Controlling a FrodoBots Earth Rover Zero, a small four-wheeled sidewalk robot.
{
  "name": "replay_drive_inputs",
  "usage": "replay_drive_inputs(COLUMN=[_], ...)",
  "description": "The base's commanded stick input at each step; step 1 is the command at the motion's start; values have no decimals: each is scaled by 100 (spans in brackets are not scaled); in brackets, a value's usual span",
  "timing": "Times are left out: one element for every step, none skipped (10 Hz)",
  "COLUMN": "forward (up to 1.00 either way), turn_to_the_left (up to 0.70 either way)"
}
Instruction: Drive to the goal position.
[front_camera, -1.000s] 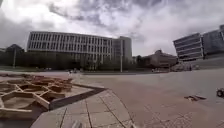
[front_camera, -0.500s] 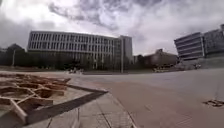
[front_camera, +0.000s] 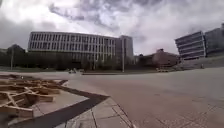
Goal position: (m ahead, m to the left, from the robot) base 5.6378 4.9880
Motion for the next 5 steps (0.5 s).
replay_drive_inputs(forward=[100, 100, 100, 100, 100], turn_to_the_left=[34, 3, 0, 0, 0])
